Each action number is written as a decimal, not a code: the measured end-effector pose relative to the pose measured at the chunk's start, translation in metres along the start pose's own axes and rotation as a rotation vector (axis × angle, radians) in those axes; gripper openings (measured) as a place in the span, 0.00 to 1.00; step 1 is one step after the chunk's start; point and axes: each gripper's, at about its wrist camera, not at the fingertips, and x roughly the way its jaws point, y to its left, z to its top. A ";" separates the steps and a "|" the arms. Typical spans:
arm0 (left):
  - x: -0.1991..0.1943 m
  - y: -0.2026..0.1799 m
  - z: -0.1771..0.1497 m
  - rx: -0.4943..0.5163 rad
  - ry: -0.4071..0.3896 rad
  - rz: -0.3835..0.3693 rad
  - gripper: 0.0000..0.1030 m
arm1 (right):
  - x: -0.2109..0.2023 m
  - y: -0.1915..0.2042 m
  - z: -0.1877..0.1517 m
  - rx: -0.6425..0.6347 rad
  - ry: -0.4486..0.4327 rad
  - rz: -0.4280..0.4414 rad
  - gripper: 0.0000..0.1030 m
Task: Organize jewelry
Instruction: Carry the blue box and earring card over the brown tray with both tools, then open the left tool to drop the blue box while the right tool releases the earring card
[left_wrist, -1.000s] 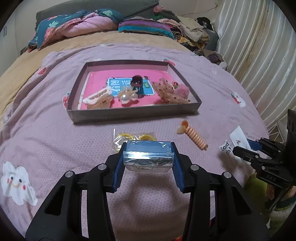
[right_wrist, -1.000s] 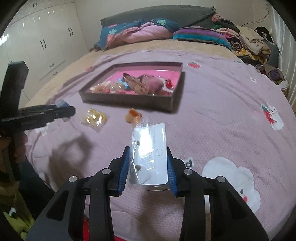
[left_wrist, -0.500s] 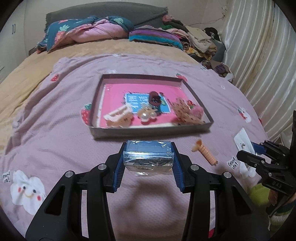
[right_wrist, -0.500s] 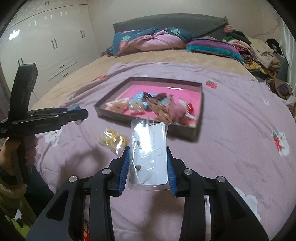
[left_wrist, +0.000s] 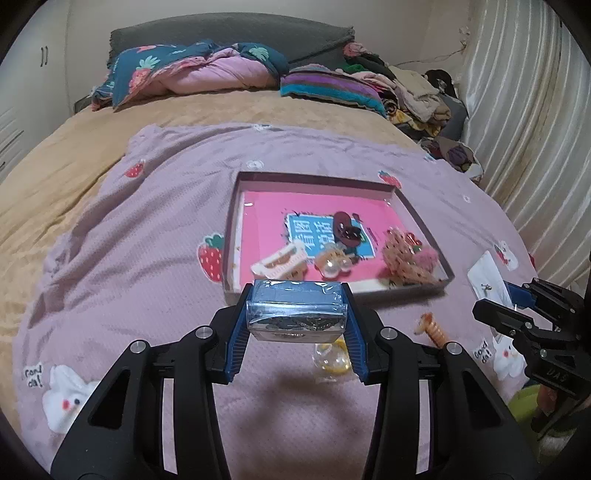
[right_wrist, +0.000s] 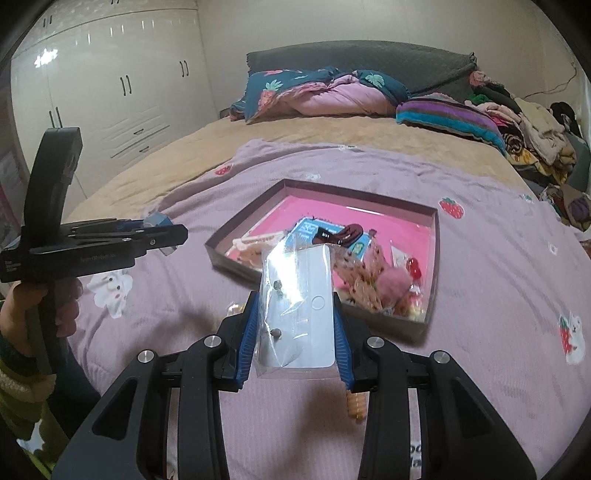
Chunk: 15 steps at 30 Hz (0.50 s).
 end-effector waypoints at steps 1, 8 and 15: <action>0.000 0.002 0.001 -0.002 -0.002 0.001 0.35 | 0.002 0.000 0.001 -0.003 -0.001 -0.003 0.34; 0.010 0.006 0.017 -0.015 -0.010 0.004 0.35 | 0.016 -0.006 0.019 -0.009 -0.015 -0.022 0.34; 0.030 0.006 0.034 -0.017 -0.001 0.004 0.35 | 0.032 -0.022 0.031 0.013 -0.018 -0.049 0.34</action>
